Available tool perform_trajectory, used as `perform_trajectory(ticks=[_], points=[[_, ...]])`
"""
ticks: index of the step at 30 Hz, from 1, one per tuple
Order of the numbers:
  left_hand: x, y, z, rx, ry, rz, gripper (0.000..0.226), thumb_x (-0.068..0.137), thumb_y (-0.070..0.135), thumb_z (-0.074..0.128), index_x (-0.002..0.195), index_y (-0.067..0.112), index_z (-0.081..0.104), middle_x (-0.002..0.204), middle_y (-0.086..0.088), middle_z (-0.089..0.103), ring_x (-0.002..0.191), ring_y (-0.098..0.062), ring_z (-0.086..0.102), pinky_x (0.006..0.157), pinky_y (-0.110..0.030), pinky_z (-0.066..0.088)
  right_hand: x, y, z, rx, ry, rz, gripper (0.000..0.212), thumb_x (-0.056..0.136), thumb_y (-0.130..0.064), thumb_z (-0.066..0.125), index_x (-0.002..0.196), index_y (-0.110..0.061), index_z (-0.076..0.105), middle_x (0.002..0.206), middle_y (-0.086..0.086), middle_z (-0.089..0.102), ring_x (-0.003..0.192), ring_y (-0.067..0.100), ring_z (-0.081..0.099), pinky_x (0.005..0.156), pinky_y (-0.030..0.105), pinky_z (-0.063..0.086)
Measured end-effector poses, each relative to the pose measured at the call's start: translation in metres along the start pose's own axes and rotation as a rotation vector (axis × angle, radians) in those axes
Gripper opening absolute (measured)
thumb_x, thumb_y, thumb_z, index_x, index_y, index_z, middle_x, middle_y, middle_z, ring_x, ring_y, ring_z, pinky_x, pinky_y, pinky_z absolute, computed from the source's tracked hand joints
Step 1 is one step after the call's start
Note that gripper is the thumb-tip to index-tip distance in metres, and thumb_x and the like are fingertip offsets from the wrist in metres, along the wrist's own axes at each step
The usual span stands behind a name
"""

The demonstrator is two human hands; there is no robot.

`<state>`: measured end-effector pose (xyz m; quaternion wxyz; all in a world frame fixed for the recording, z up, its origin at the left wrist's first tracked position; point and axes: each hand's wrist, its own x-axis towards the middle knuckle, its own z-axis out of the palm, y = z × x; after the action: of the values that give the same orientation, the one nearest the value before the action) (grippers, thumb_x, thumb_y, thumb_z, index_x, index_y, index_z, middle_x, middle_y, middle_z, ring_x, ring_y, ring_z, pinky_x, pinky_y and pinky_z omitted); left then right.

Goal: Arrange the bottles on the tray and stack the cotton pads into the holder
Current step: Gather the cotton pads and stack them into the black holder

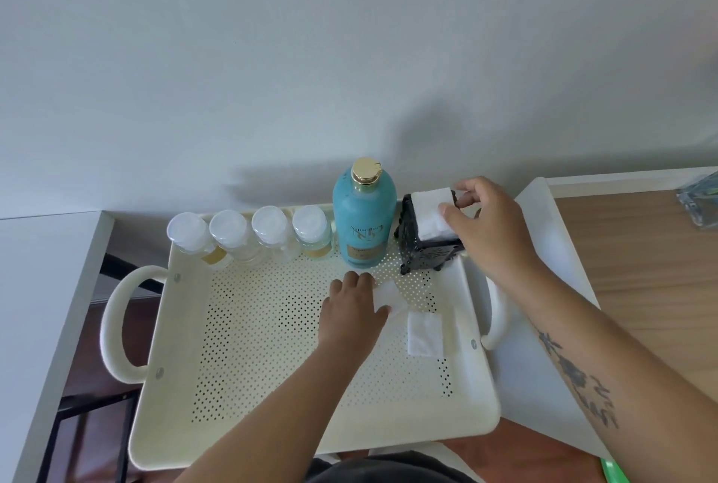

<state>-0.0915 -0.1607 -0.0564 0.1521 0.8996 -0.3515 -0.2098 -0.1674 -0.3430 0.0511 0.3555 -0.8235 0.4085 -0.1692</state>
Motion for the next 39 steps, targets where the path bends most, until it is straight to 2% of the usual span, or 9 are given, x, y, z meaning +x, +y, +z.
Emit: perform_trajectory(ticks=[3, 8, 17, 26, 28, 31, 35, 37, 39], points=[[0.004, -0.002, 0.001, -0.08, -0.021, -0.028, 0.045, 0.086, 0.041, 0.065, 0.124, 0.02, 0.05, 0.118, 0.003, 0.058, 0.108, -0.021, 0.048, 0.084, -0.036, 0.048, -0.013, 0.001, -0.001, -0.175, 0.085, -0.223, 0.031, 0.092, -0.023, 0.06, 0.121, -0.012, 0.059, 0.118, 0.006, 0.057, 0.107, 0.025, 0.052, 0.086, 0.032, 0.044], [0.006, -0.007, 0.0, -0.148, -0.04, -0.033, 0.036, 0.089, 0.036, 0.062, 0.12, 0.02, 0.055, 0.116, 0.003, 0.063, 0.106, -0.02, 0.049, 0.083, -0.035, 0.048, -0.038, 0.013, 0.005, -0.377, -0.047, -0.501, 0.033, 0.095, -0.023, 0.055, 0.122, -0.008, 0.065, 0.128, 0.009, 0.063, 0.122, 0.026, 0.056, 0.1, 0.042, 0.047], [-0.002, -0.011, -0.016, -0.56, -0.061, -0.218, 0.008, 0.091, 0.031, 0.061, 0.089, 0.024, 0.058, 0.088, 0.01, 0.064, 0.07, -0.008, 0.06, 0.056, -0.018, 0.044, -0.041, 0.017, 0.012, -0.528, -0.152, -0.49, 0.045, 0.096, -0.042, 0.041, 0.123, -0.012, 0.062, 0.126, 0.003, 0.066, 0.126, 0.022, 0.054, 0.112, 0.044, 0.035], [-0.025, -0.001, -0.056, -1.332, -0.102, -0.313, 0.02, 0.087, 0.02, 0.072, 0.1, 0.007, 0.066, 0.086, -0.008, 0.076, 0.075, -0.018, 0.069, 0.07, -0.03, 0.054, -0.047, 0.016, 0.012, -0.459, -0.043, -0.513, 0.038, 0.095, -0.032, 0.054, 0.123, -0.007, 0.063, 0.125, 0.007, 0.065, 0.127, 0.028, 0.053, 0.109, 0.045, 0.037], [-0.029, 0.004, -0.065, -1.476, -0.148, -0.285, 0.031, 0.081, 0.023, 0.075, 0.102, 0.004, 0.065, 0.09, -0.011, 0.076, 0.08, -0.022, 0.071, 0.071, -0.027, 0.056, -0.056, 0.011, 0.01, -0.359, 0.071, -0.516, 0.034, 0.094, -0.031, 0.055, 0.117, -0.01, 0.066, 0.115, 0.004, 0.068, 0.113, 0.026, 0.058, 0.099, 0.033, 0.04], [-0.033, 0.013, -0.074, -1.556, -0.187, -0.237, 0.035, 0.075, 0.027, 0.078, 0.1, 0.006, 0.067, 0.091, -0.01, 0.075, 0.081, -0.02, 0.071, 0.071, -0.025, 0.057, -0.074, -0.002, 0.008, -0.048, 0.075, -0.327, 0.023, 0.093, -0.033, 0.057, 0.108, -0.018, 0.067, 0.096, -0.007, 0.065, 0.091, 0.011, 0.054, 0.08, 0.013, 0.037], [-0.036, 0.024, -0.079, -1.538, -0.204, -0.178, 0.026, 0.076, 0.029, 0.076, 0.095, 0.011, 0.072, 0.092, -0.006, 0.074, 0.082, -0.016, 0.066, 0.075, -0.028, 0.053, -0.087, -0.019, 0.011, 0.375, -0.145, 0.086, 0.019, 0.087, -0.037, 0.066, 0.101, -0.024, 0.068, 0.091, -0.009, 0.07, 0.085, 0.009, 0.064, 0.073, 0.022, 0.052], [-0.036, 0.028, -0.079, -1.542, -0.222, -0.161, 0.026, 0.078, 0.027, 0.075, 0.097, 0.01, 0.073, 0.093, -0.007, 0.075, 0.084, -0.017, 0.068, 0.075, -0.027, 0.054, -0.088, -0.022, 0.011, 0.487, -0.198, 0.181, 0.015, 0.088, -0.035, 0.067, 0.098, -0.024, 0.069, 0.09, -0.005, 0.073, 0.084, 0.01, 0.067, 0.073, 0.025, 0.055], [-0.035, 0.029, -0.078, -1.54, -0.231, -0.156, 0.027, 0.079, 0.027, 0.074, 0.099, 0.008, 0.073, 0.094, -0.009, 0.075, 0.084, -0.017, 0.068, 0.076, -0.026, 0.054, -0.086, -0.019, 0.01, 0.505, -0.188, 0.198, 0.009, 0.089, -0.032, 0.067, 0.094, -0.025, 0.07, 0.084, -0.006, 0.073, 0.075, 0.003, 0.066, 0.063, 0.015, 0.05]])
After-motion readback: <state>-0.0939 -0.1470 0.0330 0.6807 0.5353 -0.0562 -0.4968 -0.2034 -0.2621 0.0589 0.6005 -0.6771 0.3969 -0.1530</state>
